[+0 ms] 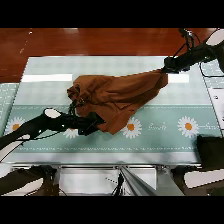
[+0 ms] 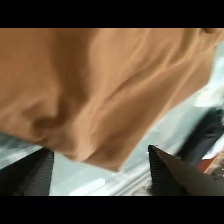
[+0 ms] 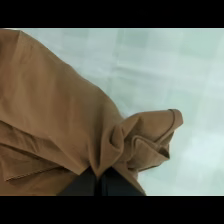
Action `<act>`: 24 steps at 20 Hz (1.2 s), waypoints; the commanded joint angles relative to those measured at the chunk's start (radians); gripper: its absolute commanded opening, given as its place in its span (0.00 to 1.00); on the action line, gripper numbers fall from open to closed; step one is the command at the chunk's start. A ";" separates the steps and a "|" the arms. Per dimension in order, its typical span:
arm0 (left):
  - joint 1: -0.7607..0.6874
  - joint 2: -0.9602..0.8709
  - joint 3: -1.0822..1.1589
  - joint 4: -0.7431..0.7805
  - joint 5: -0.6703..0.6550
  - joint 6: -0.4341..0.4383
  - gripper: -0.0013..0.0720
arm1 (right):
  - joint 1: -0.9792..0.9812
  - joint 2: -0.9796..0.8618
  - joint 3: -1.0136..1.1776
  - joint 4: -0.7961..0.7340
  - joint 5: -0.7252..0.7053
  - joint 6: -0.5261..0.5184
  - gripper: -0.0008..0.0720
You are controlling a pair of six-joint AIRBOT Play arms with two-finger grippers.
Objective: Fold the shirts.
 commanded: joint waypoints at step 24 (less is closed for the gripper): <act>0.706 0.714 0.979 0.209 -0.423 0.152 0.04 | -0.181 0.684 0.001 0.039 -0.057 0.116 0.05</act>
